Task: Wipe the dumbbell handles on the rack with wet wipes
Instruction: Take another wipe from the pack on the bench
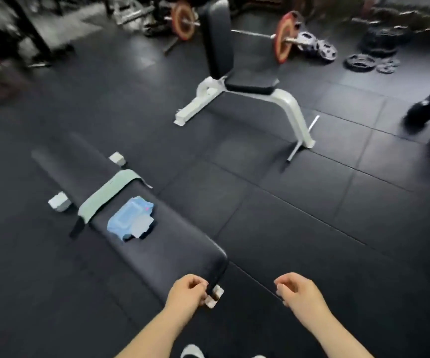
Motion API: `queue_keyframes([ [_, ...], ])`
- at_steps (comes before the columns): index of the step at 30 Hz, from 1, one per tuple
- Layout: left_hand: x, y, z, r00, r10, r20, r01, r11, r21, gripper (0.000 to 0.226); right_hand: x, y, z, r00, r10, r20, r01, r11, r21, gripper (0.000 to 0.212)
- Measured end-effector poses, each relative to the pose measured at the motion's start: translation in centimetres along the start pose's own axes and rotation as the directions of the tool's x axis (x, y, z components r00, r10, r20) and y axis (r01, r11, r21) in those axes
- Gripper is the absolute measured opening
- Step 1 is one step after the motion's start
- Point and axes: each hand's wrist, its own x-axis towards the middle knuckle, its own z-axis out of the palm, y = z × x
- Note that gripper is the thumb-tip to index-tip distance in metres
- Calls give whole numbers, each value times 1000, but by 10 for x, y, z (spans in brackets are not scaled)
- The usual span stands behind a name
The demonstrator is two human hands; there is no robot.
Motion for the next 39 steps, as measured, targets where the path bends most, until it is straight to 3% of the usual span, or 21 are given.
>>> queue_keyframes([
  [8,16,-55,-79,952,-154,-264,106,976,-188,24,66,-74,53,973,-75,218,145,934,-325,15],
  [12,59,-57,-115,931,-230,-284,141,943,-302,24,99,-117,108,942,-115,316,241,887,-395,22],
  [16,125,-45,-171,945,-211,-251,128,942,-309,23,147,-162,182,895,-136,426,342,822,-456,17],
  [20,212,-37,-230,945,-182,-272,132,972,-193,24,202,-210,254,899,-160,408,355,811,-465,27],
  [24,290,-35,-264,960,-72,-271,92,994,63,24,254,-235,320,919,-158,363,327,818,-474,31],
  [29,350,-50,-265,982,84,-169,-14,927,375,42,302,-232,381,904,-169,393,365,783,-503,33],
  [34,369,-72,-258,985,128,-116,-68,905,421,49,322,-226,416,862,-151,485,465,619,-633,35],
  [39,372,-80,-259,985,142,-97,-95,920,380,51,325,-227,420,874,-134,466,456,558,-694,34],
])
